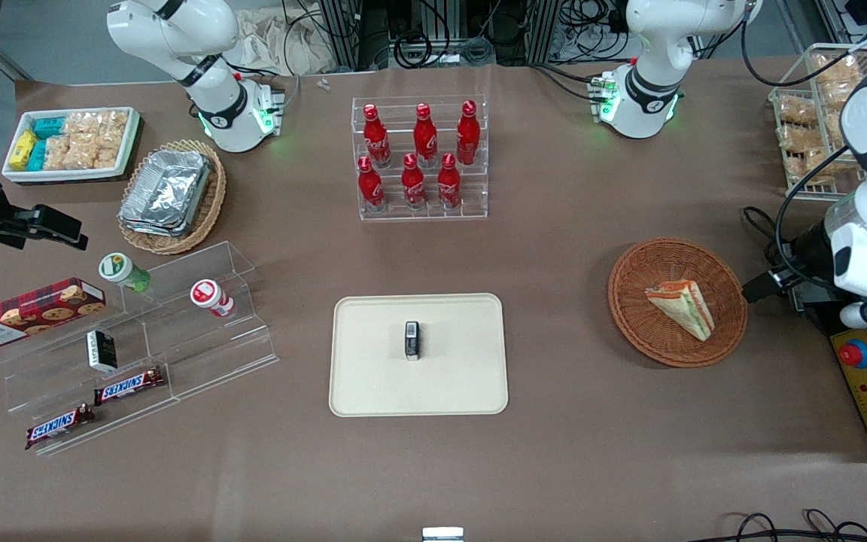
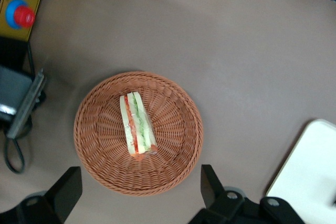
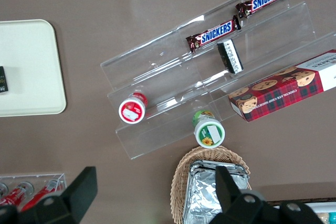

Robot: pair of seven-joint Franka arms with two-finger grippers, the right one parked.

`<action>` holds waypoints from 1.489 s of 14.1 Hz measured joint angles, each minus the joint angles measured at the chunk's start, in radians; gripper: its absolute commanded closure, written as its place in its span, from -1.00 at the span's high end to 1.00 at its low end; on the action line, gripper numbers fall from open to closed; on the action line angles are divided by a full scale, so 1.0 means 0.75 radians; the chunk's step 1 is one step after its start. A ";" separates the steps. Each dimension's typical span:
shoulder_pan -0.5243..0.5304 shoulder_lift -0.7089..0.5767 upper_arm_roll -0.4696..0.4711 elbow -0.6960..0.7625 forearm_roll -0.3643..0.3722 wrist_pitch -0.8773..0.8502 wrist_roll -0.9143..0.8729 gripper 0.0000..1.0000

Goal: Place sandwich from basket to tray
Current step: 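Move the left gripper down over the wrapped sandwich in the wicker basket, then close the left gripper on the sandwich's crust edge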

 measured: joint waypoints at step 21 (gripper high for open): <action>0.000 0.135 0.001 -0.639 0.008 0.656 -0.792 1.00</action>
